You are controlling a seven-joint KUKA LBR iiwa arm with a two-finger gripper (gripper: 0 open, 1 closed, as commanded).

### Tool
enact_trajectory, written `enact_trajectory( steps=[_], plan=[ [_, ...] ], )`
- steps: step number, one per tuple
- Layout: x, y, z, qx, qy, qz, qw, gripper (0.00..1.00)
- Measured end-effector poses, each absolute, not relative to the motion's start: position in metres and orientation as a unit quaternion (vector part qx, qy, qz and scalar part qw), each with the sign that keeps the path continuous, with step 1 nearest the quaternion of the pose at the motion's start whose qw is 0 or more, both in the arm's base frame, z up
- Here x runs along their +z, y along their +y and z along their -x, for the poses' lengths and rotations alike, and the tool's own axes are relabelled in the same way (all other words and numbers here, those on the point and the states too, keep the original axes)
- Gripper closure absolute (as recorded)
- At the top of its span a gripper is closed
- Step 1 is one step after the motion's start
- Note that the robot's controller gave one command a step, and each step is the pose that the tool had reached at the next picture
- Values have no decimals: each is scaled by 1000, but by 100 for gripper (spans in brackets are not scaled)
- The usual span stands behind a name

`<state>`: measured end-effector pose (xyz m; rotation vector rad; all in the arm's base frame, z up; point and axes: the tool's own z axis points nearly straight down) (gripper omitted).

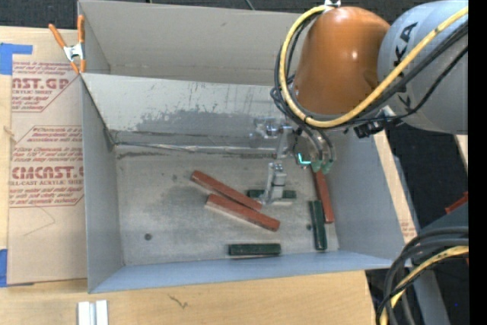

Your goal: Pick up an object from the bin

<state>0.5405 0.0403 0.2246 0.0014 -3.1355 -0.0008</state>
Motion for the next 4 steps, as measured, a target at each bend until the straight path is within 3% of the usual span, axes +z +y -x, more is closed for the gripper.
enact_trajectory(
  steps=[1, 2, 3, 4],
  plan=[
    [229, 40, -542, 0, -1000, 0, -1, 0],
    [189, 22, -559, 0, -999, -36, -4, 0],
    [120, 24, -565, -1, -999, -40, -3, 0],
    [73, -4, -549, 0, -1000, -14, 0, 100]
  ],
)
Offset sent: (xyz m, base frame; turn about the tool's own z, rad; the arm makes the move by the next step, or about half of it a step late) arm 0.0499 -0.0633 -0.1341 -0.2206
